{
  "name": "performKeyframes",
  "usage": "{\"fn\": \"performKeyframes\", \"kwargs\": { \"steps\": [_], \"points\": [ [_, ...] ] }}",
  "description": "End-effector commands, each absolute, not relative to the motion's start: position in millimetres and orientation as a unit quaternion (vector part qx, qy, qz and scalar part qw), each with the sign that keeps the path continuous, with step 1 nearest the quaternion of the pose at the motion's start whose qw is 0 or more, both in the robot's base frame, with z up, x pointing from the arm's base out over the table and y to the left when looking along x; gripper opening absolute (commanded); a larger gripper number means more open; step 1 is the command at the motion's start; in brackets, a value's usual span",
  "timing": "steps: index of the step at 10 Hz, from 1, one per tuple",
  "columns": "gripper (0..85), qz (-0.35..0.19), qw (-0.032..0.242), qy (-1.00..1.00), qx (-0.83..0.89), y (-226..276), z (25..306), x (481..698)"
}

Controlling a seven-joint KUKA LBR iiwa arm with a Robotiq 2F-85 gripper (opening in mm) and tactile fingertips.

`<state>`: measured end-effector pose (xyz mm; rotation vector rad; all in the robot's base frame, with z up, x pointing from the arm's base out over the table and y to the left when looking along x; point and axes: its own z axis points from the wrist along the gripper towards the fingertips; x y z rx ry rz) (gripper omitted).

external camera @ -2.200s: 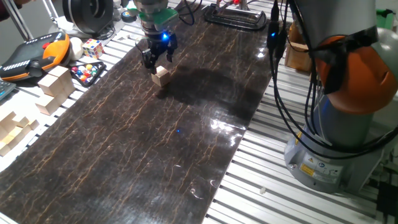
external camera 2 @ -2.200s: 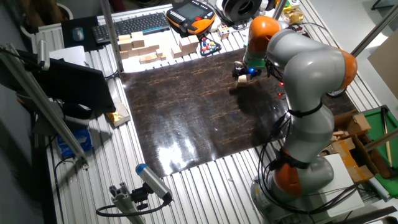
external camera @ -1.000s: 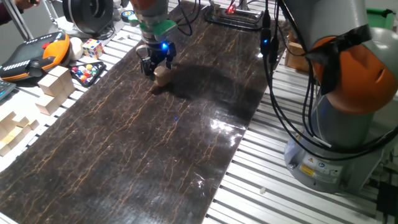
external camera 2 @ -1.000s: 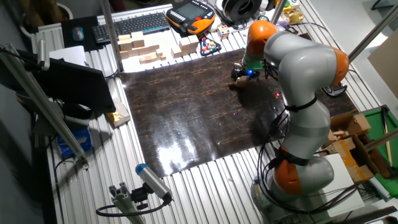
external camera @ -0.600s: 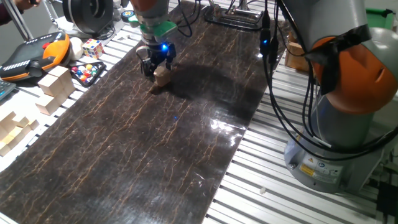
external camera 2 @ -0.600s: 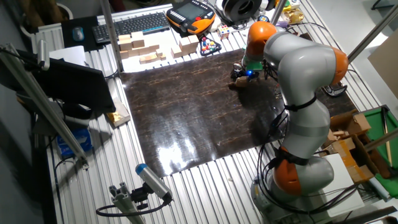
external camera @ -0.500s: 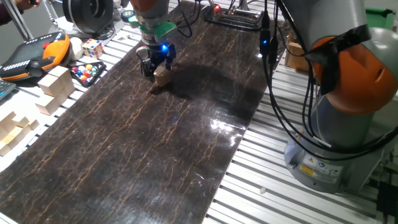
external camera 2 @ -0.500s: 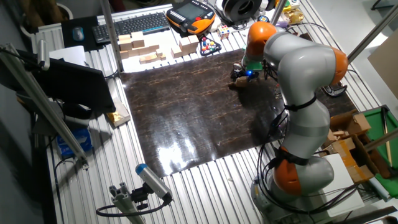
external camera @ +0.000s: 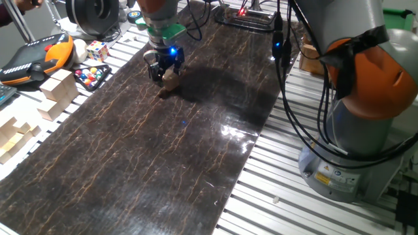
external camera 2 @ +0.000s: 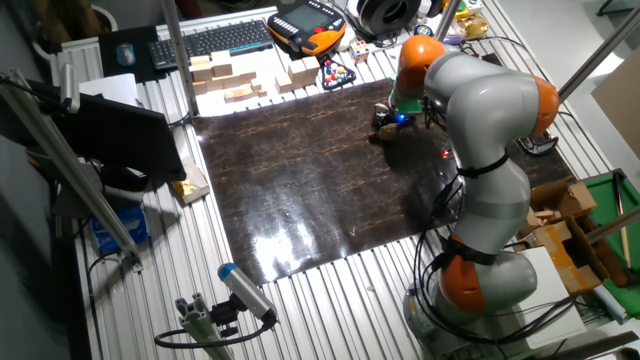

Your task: Pick up one small block

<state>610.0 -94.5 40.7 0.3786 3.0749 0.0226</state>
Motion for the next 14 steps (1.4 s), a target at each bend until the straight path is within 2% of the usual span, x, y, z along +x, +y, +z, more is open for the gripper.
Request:
{"fn": "performKeyframes", "kwargs": {
  "steps": [1, 2, 3, 4, 8, 14],
  "points": [
    [66.7, 0.007, 0.022, 0.992, 0.121, -95, 42, 610],
    [55.0, 0.014, 0.017, 0.993, 0.118, -97, 45, 609],
    [29.7, 0.022, 0.013, 0.993, 0.112, -98, 47, 609],
    [0.7, 0.024, 0.011, 0.994, 0.103, -97, 47, 608],
    [0.7, 0.016, 0.018, 0.995, 0.099, -93, 64, 603],
    [0.7, 0.000, 0.016, 0.995, 0.097, -67, 120, 582]
  ]
}}
